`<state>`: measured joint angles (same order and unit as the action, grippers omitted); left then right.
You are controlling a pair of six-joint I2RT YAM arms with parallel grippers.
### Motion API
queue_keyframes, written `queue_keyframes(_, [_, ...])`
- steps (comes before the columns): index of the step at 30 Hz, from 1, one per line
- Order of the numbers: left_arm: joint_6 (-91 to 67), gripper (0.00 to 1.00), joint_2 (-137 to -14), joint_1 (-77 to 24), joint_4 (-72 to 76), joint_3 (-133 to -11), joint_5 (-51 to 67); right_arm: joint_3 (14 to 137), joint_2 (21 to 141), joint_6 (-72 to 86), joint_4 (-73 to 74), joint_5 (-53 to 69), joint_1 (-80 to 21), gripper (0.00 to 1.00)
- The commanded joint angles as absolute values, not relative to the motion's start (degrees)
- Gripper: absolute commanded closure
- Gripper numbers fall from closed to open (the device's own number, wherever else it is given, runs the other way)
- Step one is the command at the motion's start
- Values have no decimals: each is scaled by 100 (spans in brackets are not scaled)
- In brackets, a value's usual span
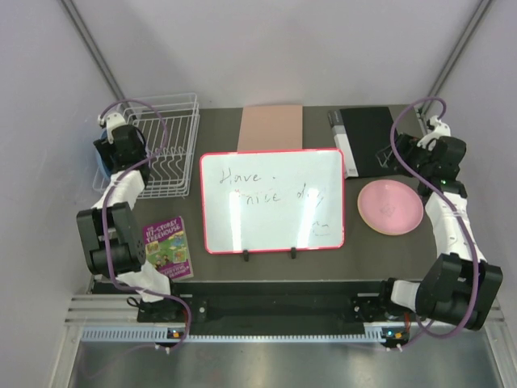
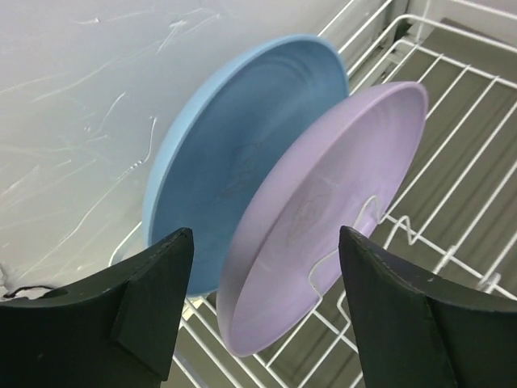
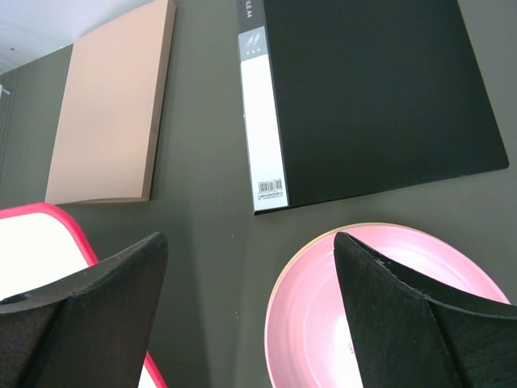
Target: Unload the plates from the dish rack
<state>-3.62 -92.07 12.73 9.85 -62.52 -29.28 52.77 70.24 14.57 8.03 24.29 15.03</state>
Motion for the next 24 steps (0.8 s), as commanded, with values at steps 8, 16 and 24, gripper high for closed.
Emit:
queue_keyframes(8, [-308, 56, -9475, 1309, 1424, -6425, -3410, 5388, 7268, 1371, 404, 2681, 1450, 18])
queue_keyframes(16, [-246, 100, -9194, 1248, 1240, -6416, -3076, 5370, 7356, 1380, 404, 2698, 1459, 18])
queue_keyframes(24, [1754, 100, -8763, 169, 2668, -6004, -4646, 5370, 7304, 1433, 448, 2777, 1450, 17])
